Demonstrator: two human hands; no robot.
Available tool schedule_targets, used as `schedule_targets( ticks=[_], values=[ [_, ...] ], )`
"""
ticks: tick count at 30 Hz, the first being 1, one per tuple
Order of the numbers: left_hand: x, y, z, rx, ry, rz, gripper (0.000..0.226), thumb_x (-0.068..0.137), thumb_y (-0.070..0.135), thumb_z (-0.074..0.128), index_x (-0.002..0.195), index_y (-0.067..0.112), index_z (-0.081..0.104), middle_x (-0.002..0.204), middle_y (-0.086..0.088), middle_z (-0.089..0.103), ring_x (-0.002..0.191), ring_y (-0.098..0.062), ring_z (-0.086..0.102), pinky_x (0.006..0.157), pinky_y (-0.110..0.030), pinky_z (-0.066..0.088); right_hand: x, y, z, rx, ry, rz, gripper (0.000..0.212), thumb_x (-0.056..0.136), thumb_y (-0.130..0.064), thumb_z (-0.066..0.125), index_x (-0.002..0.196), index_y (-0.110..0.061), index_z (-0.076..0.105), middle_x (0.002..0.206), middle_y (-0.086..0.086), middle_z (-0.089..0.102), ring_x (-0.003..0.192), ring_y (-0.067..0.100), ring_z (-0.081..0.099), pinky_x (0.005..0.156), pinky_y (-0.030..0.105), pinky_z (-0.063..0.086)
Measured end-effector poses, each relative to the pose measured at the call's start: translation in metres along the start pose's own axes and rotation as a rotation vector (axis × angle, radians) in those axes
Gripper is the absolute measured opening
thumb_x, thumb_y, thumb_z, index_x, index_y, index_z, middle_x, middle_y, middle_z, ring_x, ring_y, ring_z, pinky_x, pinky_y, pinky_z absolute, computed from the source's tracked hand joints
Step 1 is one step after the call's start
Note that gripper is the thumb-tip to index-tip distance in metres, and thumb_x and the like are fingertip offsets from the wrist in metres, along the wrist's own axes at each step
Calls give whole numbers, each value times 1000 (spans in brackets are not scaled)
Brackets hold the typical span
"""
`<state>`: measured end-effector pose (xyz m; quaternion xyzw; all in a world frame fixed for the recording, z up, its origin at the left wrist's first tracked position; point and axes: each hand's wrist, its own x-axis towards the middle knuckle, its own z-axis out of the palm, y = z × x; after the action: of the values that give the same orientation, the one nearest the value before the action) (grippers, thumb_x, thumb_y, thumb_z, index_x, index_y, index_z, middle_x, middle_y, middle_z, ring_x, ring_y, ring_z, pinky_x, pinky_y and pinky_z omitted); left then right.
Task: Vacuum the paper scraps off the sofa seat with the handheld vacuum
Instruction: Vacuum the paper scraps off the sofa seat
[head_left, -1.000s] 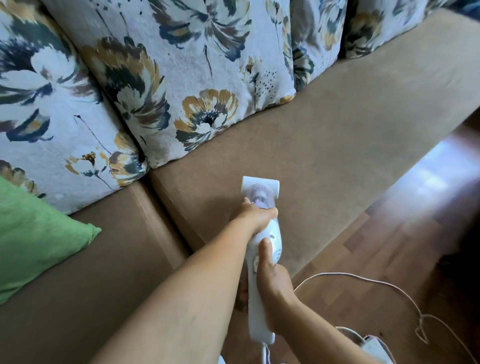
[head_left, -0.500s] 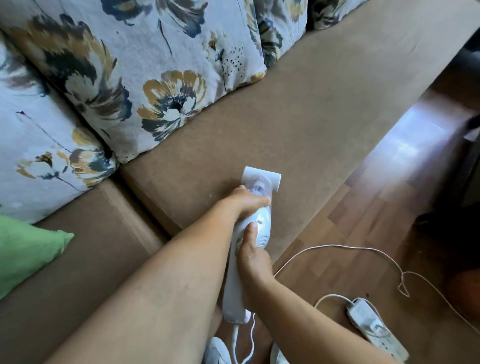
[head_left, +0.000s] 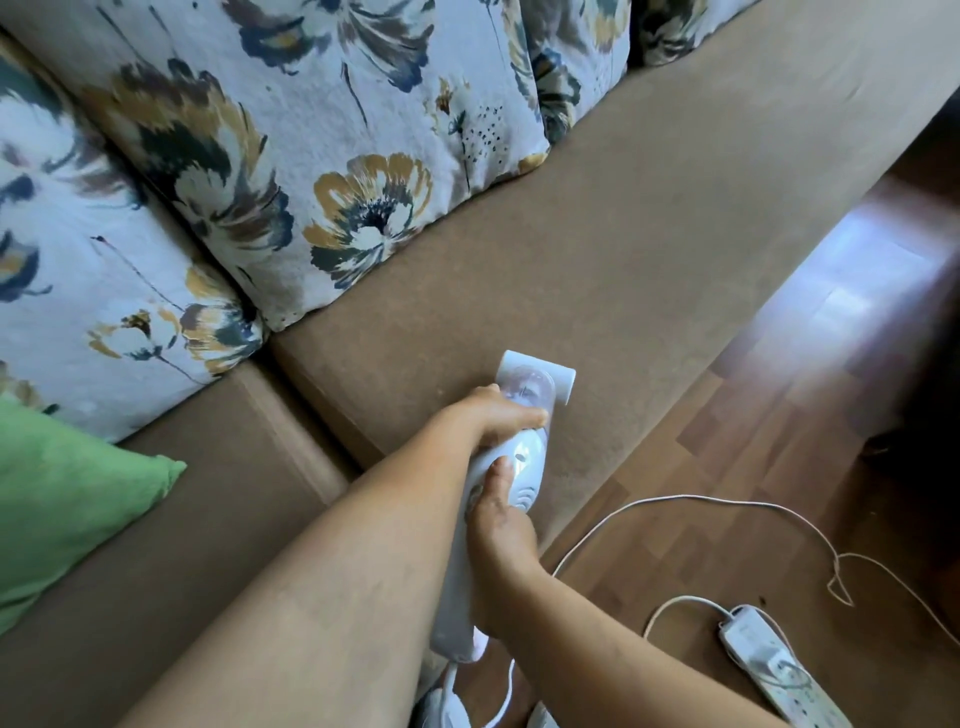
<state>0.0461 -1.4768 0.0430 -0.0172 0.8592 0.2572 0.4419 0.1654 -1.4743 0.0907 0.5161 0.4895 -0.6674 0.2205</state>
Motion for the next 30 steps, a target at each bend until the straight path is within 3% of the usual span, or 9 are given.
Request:
schedule_targets(
  ticks=[3, 6, 11, 15, 17, 21, 24, 27, 30],
  values=[
    [4, -13, 4, 21, -17, -40, 82, 86, 47, 58, 152, 12, 24, 154, -10, 33, 132, -29, 46, 100, -31, 41, -1, 6, 6, 34, -3, 26, 57, 100, -55, 28, 80, -11, 59, 56, 0, 53, 36, 4, 41, 20, 9, 24],
    [7, -23, 1, 44, -30, -36, 81, 86, 49, 58, 151, 12, 27, 153, -8, 35, 129, -29, 48, 95, -31, 41, 4, 12, 14, 50, -13, 25, 60, 101, -53, 27, 98, -5, 63, 82, 2, 61, 36, 4, 38, 20, 10, 25],
    [11, -41, -22, 88, -28, 13, 73, 84, 50, 61, 142, 11, 41, 139, -8, 50, 113, -27, 58, 82, -29, 41, 12, 19, 54, 94, 33, 28, 64, 98, -61, 25, 71, -11, 54, 48, -3, 53, 36, 5, 45, 32, 15, 32],
    [12, -64, -45, 59, -52, 6, 67, 85, 46, 63, 138, 10, 45, 130, -9, 57, 96, -25, 56, 80, -29, 43, 16, 25, 88, 108, 32, 37, 66, 97, -62, 25, 73, -10, 57, 52, -2, 54, 45, 11, 51, 40, 17, 39],
    [14, -78, -56, 52, -67, 2, 66, 86, 44, 63, 139, 9, 45, 129, -10, 58, 95, -25, 57, 80, -30, 44, 16, 28, 105, 83, 66, 32, 71, 97, -63, 24, 93, -5, 65, 75, 3, 64, 62, 17, 60, 54, 14, 45],
    [11, -97, -72, 43, -76, 3, 62, 88, 42, 60, 139, 9, 45, 129, -11, 57, 95, -25, 56, 78, -30, 43, 2, 28, 125, 72, 78, 25, 62, 102, -53, 25, 105, -6, 64, 91, 8, 71, 49, 15, 54, 23, 7, 26],
    [9, -106, -79, 34, -76, 0, 62, 89, 43, 59, 139, 9, 45, 129, -11, 57, 94, -25, 55, 76, -30, 42, 0, 30, 137, 41, 88, 13, 65, 101, -54, 25, 112, -2, 63, 111, 13, 70, 41, 10, 45, 20, 9, 24],
    [6, -114, -84, 13, -84, -4, 62, 89, 44, 60, 139, 10, 45, 127, -10, 58, 92, -25, 55, 73, -29, 42, 4, 38, 146, 64, 73, 20, 60, 100, -56, 27, 84, -8, 59, 87, 8, 71, 39, 7, 41, 22, 11, 28],
    [3, -111, -80, -27, -80, -35, 64, 87, 47, 62, 138, 11, 45, 113, -7, 58, 86, -25, 56, 64, -28, 42, 6, 40, 141, 56, 66, 33, 62, 98, -59, 28, 65, -12, 51, 56, 2, 55, 43, 11, 48, 36, 18, 37]
  ],
)
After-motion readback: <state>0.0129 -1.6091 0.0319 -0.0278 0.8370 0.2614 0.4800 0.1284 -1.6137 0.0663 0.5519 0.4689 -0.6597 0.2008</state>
